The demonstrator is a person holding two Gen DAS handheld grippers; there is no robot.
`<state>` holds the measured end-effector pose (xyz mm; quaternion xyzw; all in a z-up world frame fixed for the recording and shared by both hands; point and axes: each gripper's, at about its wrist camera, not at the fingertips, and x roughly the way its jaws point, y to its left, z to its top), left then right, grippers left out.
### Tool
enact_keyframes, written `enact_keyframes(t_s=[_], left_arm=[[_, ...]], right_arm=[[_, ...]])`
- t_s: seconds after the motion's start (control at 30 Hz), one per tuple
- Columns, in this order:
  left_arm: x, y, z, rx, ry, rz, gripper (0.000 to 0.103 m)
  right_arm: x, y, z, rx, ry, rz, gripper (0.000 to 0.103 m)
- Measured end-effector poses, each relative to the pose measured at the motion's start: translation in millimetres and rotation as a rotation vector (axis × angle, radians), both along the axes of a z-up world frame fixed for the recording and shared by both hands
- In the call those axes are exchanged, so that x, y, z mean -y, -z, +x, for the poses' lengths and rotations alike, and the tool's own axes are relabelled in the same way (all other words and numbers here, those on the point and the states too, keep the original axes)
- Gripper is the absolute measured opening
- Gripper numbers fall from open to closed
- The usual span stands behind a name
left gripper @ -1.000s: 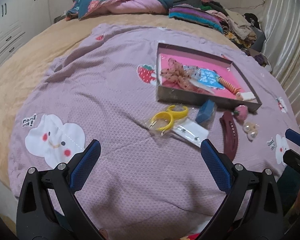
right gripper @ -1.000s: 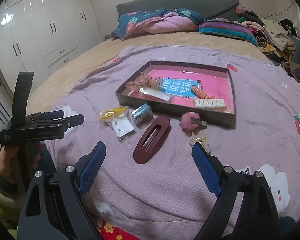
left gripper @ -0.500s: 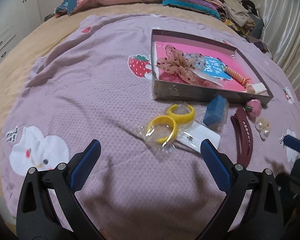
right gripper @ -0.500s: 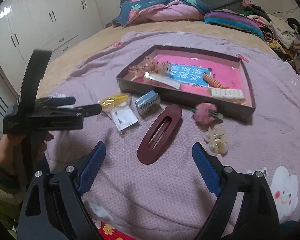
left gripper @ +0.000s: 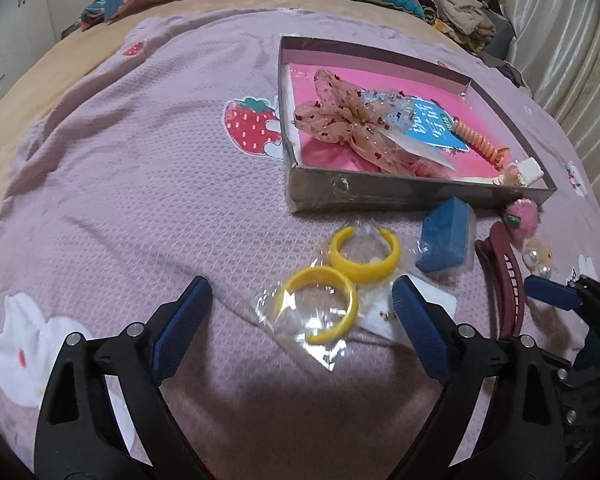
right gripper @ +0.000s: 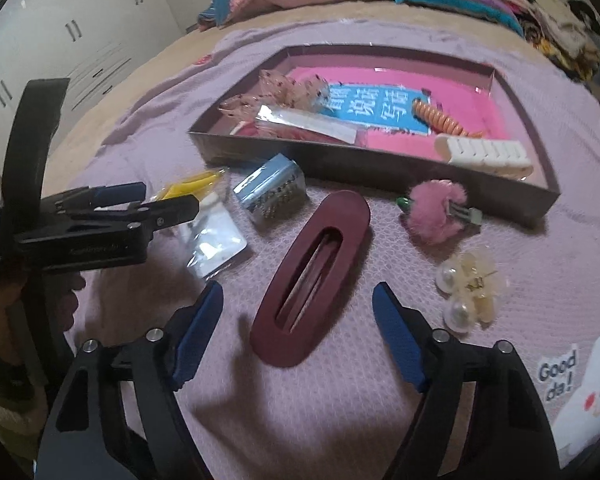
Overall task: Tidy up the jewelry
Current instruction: 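Grasp the bag of yellow bangles with the left tool while the right tool grasps the maroon oval clip, then carry the bangle bag over the tray with the left tool while the right tool carries the maroon clip over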
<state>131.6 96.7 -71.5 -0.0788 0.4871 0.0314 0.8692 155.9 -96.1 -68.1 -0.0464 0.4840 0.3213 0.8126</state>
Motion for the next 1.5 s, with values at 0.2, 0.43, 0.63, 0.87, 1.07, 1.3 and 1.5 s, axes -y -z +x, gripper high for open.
enact_keyframes(t_s=[0.2,0.43,0.63,0.87,1.07,1.3,1.5], left_arm=[[0.7,3.9,12.2,0.006,0.030,-0.022,0.074],[12.0,4.4,15.0,0.012,0.077,-0.026,0.052],[8.6,0.9,6.1,0.026,0.064,-0.054,0.044],[0.6,-7.5,-15.0,0.046,0.016,-0.077,0.042],[-5.5,-20.1,-29.5,0.077,-0.033,-0.083,0.042],[-10.4,-38.7,-46.3,0.117,-0.069,-0.064,0.042],[-13.1,-52.3,-61.5,0.147,-0.097,-0.059,0.042]], right_arm=[[-7.9,8.4,15.8,-0.031,0.034,0.004,0.054],[-4.9,9.6,22.5,-0.018,0.054,0.013,0.035],[2.5,7.5,17.1,-0.004,0.050,0.019,0.032],[11.7,3.3,3.9,0.012,0.044,0.050,0.032],[17.3,-12.6,-5.6,0.063,0.037,0.067,0.032],[30.4,-30.9,-10.1,0.104,0.049,0.098,0.032],[42.5,-46.7,-14.3,0.135,0.068,0.128,0.032]])
